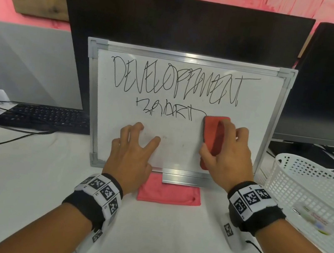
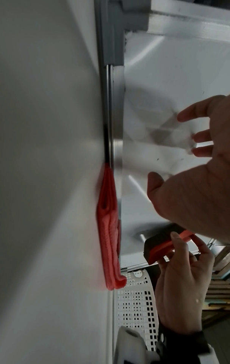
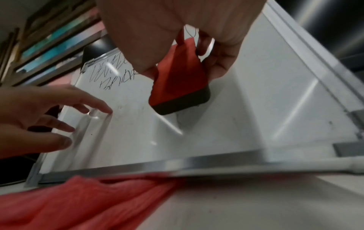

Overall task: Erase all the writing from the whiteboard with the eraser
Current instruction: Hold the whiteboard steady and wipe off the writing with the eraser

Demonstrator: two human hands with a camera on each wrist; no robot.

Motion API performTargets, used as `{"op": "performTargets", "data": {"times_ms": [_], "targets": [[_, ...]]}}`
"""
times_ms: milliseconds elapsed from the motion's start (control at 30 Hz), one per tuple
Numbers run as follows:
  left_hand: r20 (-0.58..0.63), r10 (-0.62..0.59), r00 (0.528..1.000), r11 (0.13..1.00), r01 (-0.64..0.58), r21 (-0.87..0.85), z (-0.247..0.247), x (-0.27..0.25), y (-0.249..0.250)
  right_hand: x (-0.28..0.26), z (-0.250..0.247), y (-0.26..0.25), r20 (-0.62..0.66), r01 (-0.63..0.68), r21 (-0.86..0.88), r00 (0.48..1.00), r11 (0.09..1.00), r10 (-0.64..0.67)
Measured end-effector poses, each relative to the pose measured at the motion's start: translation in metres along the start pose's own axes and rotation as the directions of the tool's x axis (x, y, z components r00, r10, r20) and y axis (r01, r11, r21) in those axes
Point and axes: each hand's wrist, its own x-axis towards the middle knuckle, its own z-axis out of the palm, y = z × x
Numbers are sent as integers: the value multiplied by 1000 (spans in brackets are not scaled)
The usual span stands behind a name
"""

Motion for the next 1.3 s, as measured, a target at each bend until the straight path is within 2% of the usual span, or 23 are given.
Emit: {"op": "performTargets", "data": {"times_ms": [67,233,433,633,833,1000,1167,1200,1300], "targets": [[10,-1,1000,1000,1,7,-1,-2,-6,2,3,-4,-27,-12,30,1000,999,13],[4,-6,1000,1000,6,3,-1,-5,-22,-5,9,-10,63,48,-5,997,999,-48],[2,-1,1000,1000,1,-2,-2,-6,-24,7,14,-18,-85,44,78,996,996,-37],[-24,-3,1000,1000,3,-10,-1,-5,-26,0,19,-27,13,71,34,997,997,-71],[-17,-13,1000,1000,13,-9,-2,-6,-26,8,23,-30,-70,67,46,996,997,-63],[-20,-8,1000,1000,8,-20,-1,-7,-26,0,23,-34,72,137,-22,988,990,-135],[-17,-13,1000,1000,12,-21,-2,-6,-26,14,21,-40,-85,77,42,994,996,-73],[-20,-13,1000,1000,13,-21,-2,-6,-26,15,22,-41,-78,76,42,994,996,-72],[-28,-14,999,999,14,-32,-1,-7,-26,5,26,-45,44,124,-18,991,992,-123]]}}
